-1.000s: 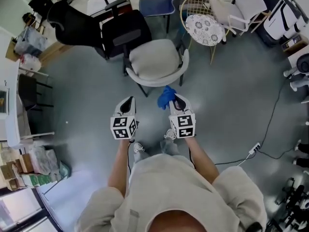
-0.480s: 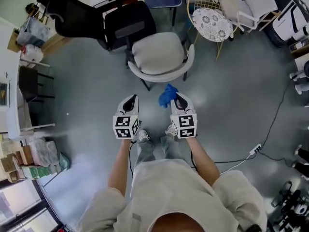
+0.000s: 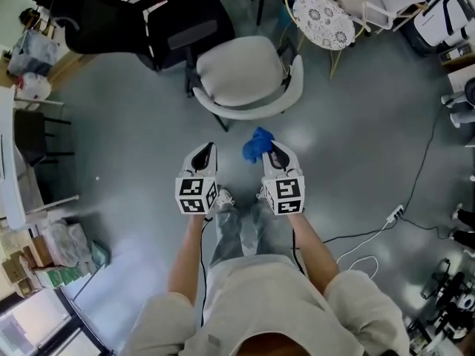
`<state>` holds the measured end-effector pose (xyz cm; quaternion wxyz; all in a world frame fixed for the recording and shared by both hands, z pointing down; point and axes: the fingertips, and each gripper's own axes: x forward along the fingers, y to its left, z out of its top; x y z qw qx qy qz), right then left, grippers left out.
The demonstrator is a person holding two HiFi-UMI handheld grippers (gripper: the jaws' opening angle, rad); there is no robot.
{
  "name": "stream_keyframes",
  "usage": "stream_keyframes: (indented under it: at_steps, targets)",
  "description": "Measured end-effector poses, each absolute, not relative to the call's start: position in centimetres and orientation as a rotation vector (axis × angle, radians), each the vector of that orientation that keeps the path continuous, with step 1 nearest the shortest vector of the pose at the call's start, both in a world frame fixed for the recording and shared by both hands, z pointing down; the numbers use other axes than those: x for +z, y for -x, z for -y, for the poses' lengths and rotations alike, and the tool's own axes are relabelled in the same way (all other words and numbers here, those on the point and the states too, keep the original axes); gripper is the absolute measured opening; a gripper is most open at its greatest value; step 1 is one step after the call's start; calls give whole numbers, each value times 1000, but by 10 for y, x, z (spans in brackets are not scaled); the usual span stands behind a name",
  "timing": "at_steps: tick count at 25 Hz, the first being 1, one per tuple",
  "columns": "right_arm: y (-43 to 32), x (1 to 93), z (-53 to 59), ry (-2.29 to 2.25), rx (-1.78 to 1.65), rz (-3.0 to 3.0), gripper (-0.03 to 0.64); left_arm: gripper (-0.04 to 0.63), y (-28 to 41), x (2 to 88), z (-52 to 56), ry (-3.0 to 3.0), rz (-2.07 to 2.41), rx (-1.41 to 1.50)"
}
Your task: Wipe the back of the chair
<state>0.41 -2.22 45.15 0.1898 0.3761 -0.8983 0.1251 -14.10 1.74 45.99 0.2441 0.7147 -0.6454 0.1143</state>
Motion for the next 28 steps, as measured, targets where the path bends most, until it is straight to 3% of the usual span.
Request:
stream_keyframes:
  at_steps: [28]
  targets:
    - [106,563,40,-1022,300,2556,37,5,205,578,-16,-1908,1786,209]
